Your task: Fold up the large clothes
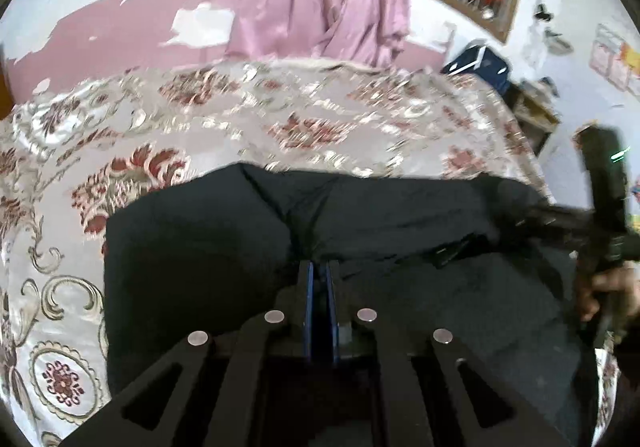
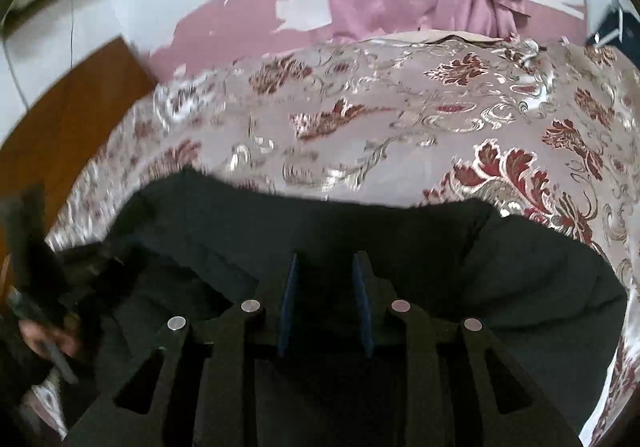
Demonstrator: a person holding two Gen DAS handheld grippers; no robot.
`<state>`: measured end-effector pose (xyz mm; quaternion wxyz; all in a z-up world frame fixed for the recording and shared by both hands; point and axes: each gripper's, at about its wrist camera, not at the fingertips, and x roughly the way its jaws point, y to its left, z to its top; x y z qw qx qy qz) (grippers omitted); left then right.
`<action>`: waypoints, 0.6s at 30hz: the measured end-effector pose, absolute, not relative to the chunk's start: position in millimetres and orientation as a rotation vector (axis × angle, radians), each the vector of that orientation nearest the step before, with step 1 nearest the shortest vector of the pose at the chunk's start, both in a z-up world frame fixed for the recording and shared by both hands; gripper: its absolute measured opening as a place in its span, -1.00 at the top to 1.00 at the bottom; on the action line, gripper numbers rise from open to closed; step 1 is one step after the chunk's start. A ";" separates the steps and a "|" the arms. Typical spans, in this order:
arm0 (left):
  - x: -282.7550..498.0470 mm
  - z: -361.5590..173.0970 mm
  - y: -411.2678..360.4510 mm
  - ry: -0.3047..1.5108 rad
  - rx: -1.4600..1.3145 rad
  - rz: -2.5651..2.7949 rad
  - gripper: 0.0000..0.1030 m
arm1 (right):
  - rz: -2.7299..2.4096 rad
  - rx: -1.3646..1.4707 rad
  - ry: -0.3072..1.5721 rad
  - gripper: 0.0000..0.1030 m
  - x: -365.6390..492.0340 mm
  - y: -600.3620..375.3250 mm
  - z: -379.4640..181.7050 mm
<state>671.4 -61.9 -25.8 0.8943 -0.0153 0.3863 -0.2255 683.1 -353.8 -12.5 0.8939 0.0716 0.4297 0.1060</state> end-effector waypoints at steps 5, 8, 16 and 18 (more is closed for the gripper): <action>666.6 -0.3 -67.8 0.713 -0.083 -0.554 0.72 | 0.246 0.169 0.916 0.52 673.1 -358.3 -29.3; 681.2 -0.3 -92.1 0.751 -0.068 -0.608 0.72 | 0.258 0.180 0.932 0.52 672.6 -360.4 -33.6; 719.8 -42.3 -158.7 1.028 0.166 -0.723 0.73 | 0.303 0.154 1.017 0.53 680.3 -364.7 -37.7; 724.3 -49.4 -163.0 1.071 0.189 -0.721 0.73 | 0.317 0.146 1.065 0.53 686.5 -365.3 -41.3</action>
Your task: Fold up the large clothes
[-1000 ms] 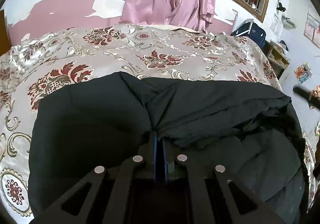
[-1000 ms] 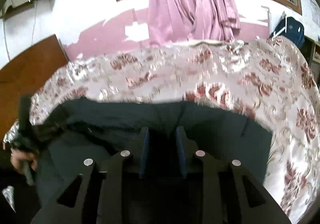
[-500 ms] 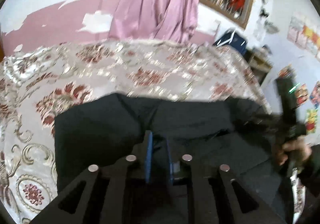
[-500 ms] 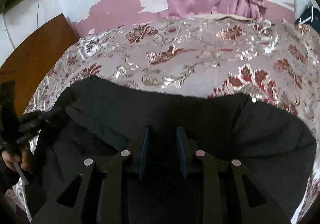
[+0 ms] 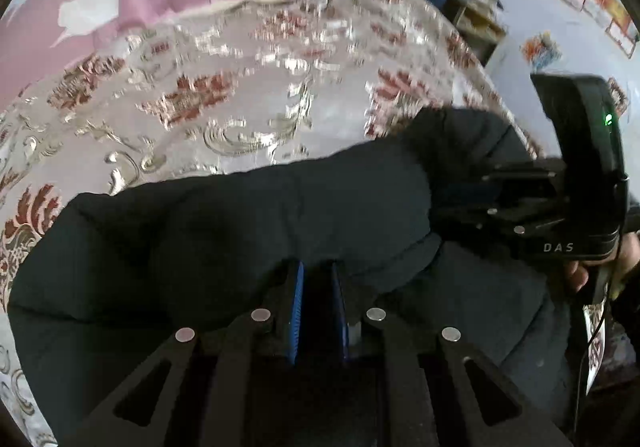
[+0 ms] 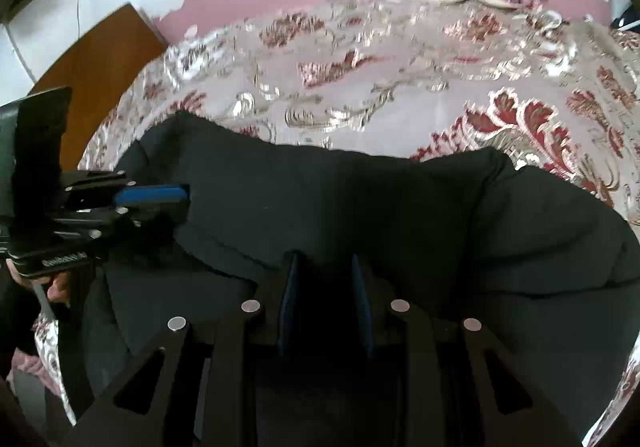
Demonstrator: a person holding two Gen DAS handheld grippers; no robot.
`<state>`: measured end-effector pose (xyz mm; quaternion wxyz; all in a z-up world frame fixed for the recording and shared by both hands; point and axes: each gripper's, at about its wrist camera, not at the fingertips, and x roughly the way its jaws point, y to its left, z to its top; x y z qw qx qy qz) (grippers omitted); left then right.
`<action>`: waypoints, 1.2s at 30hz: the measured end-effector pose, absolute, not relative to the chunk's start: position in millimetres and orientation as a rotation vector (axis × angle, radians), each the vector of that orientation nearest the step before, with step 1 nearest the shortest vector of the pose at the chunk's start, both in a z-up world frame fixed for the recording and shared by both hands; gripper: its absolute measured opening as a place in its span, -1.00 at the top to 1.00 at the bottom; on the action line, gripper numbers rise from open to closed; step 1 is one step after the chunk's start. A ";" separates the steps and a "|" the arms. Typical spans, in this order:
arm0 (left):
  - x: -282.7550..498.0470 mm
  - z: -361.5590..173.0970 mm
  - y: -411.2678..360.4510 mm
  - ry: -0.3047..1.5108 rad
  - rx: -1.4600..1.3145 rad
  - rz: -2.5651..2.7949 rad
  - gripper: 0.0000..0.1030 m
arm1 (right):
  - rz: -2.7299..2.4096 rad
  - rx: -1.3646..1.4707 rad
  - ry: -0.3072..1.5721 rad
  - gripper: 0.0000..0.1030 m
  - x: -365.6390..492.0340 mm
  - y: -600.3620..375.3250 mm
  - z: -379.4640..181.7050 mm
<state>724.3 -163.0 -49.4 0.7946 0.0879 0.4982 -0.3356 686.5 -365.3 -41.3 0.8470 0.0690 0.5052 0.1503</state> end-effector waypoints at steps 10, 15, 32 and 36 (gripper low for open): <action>739.1 -82.9 -188.5 1.037 0.322 -0.645 0.82 | 0.325 0.101 1.173 0.57 721.7 -351.5 -76.0; 734.9 -88.2 -182.3 0.996 0.253 -0.630 0.84 | 0.311 0.182 1.082 0.61 718.1 -357.3 -91.3; 715.8 -92.9 -176.1 0.909 0.228 -0.599 0.87 | 0.266 0.181 0.938 0.61 697.9 -358.8 -93.6; 711.7 -79.6 -163.3 0.909 0.148 -0.600 0.86 | 0.259 0.174 0.870 0.58 681.7 -357.3 -85.0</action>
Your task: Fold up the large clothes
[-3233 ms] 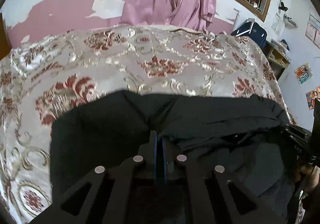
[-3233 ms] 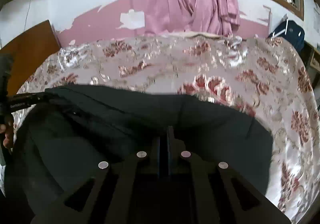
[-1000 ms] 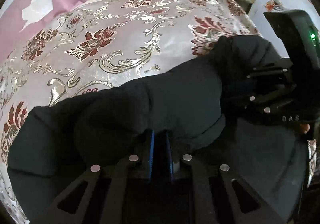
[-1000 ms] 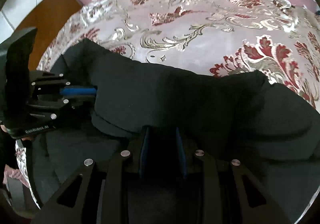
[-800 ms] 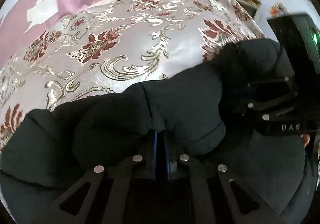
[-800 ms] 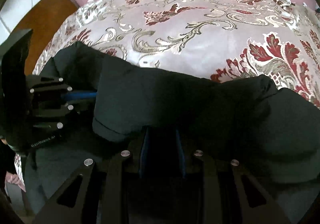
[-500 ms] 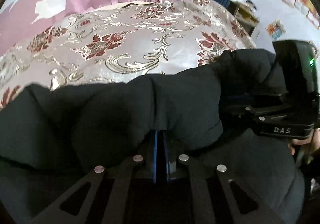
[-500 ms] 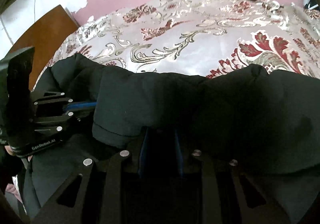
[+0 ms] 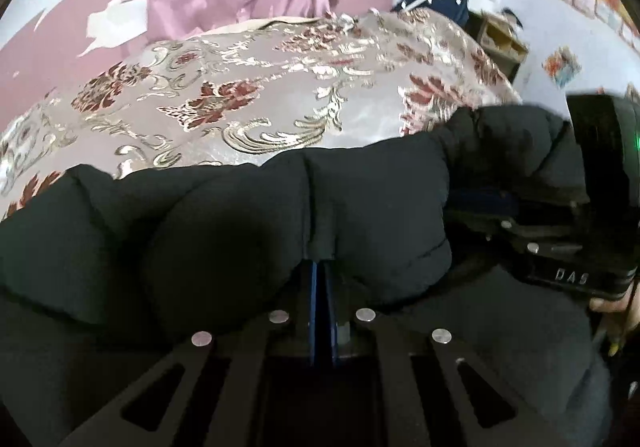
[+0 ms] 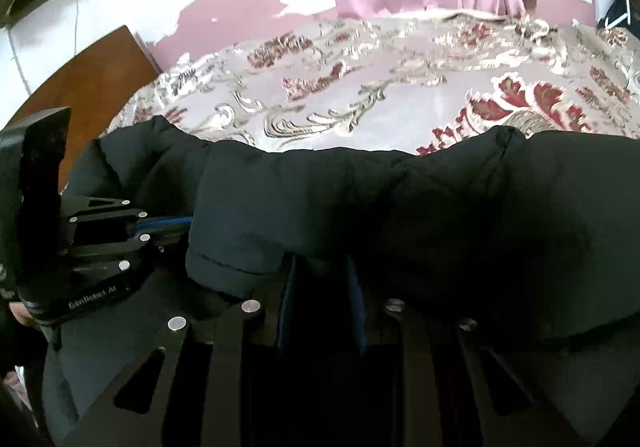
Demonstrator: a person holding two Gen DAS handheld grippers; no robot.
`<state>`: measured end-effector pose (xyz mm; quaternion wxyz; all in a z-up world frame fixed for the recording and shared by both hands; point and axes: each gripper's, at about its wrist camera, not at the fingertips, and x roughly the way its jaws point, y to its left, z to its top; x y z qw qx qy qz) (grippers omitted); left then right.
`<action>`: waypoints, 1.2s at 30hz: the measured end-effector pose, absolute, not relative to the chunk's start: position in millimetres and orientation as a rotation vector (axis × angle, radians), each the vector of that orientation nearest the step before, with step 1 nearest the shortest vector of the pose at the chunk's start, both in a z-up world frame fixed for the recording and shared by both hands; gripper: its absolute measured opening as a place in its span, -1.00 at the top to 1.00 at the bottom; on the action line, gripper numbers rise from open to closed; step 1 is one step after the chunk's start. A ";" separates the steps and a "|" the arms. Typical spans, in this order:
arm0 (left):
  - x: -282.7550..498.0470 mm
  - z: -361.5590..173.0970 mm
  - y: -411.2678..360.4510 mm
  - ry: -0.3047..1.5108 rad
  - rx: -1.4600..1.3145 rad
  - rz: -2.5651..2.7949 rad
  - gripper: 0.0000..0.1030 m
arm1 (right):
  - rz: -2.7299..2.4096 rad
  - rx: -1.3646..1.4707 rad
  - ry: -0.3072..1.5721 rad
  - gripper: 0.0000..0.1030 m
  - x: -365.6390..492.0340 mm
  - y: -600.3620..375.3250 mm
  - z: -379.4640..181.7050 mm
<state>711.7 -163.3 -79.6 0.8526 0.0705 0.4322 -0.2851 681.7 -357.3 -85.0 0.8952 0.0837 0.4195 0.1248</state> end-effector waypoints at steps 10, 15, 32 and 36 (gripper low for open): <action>686.7 -30.9 -151.4 0.838 0.069 -0.444 0.18 | 0.168 0.085 0.777 -0.09 648.7 -356.3 -30.1; 662.6 2.7 -137.9 0.741 -0.001 -0.386 -0.64 | 0.092 0.128 0.745 -0.24 626.6 -370.7 -4.9; 554.6 100.6 -109.0 0.607 -0.034 -0.323 -0.99 | 0.023 0.198 0.634 -0.86 530.4 -377.6 92.8; 517.7 122.2 -102.5 0.568 -0.029 -0.318 -0.99 | 0.027 0.210 0.601 -0.90 495.7 -374.6 116.3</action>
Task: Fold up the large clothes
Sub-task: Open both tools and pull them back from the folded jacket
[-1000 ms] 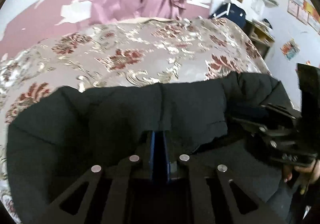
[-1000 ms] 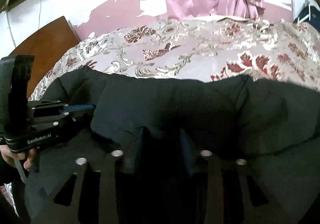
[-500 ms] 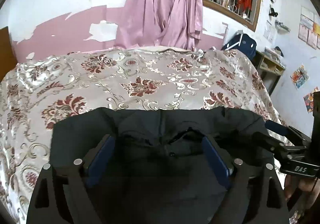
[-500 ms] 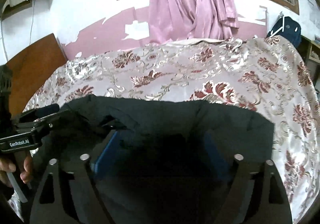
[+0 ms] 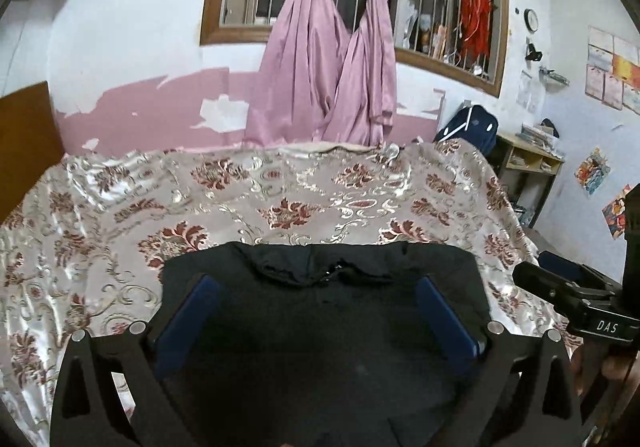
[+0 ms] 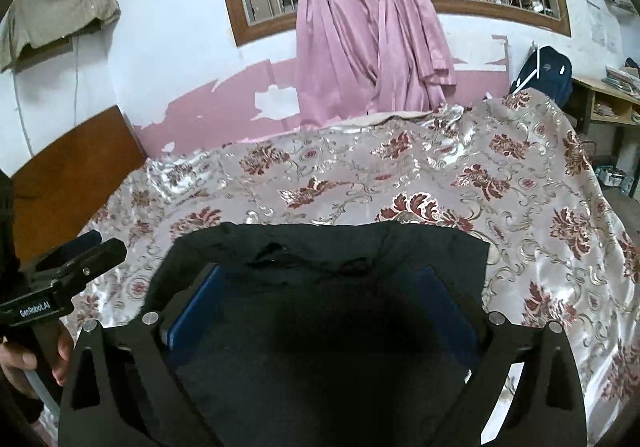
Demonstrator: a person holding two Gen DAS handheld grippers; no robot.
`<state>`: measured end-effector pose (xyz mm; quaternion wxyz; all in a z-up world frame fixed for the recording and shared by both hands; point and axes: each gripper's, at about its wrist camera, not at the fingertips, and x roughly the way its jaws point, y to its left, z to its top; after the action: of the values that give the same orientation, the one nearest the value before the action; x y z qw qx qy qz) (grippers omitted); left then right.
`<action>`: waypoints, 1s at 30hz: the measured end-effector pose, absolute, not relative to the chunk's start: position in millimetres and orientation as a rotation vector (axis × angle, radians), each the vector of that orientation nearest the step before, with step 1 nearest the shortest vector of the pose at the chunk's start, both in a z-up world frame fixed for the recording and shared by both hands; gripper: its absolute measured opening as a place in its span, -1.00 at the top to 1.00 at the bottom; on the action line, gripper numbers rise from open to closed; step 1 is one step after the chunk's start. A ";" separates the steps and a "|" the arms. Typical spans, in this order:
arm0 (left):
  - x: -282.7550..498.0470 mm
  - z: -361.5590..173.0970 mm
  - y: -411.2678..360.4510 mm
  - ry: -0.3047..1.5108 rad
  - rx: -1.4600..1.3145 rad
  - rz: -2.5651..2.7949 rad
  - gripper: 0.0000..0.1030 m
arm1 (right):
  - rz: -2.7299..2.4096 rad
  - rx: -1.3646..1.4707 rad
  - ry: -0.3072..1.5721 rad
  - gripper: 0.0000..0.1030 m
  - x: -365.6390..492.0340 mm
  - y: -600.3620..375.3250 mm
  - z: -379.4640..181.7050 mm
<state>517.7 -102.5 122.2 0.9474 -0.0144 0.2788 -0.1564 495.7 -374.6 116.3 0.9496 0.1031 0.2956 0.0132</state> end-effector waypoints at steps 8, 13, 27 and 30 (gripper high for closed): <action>439.0 162.5 -91.3 0.507 -0.022 -0.304 -0.99 | 0.044 0.174 0.549 -0.95 423.0 -361.0 155.9; 388.3 177.2 -75.9 0.481 -0.033 -0.294 -0.99 | 0.060 0.172 0.527 -0.96 373.9 -352.0 175.7; 263.9 189.9 -53.1 0.412 -0.003 -0.270 -1.00 | 0.112 0.142 0.480 -0.96 255.0 -325.4 201.3; 246.8 187.3 -50.5 0.403 -0.006 -0.268 -1.00 | 0.111 0.144 0.472 -0.96 234.1 -321.1 198.6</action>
<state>246.8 -50.5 187.3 0.9708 -0.0030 0.1995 -0.1328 234.1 -321.1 198.6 0.9682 0.0713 0.2334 0.0548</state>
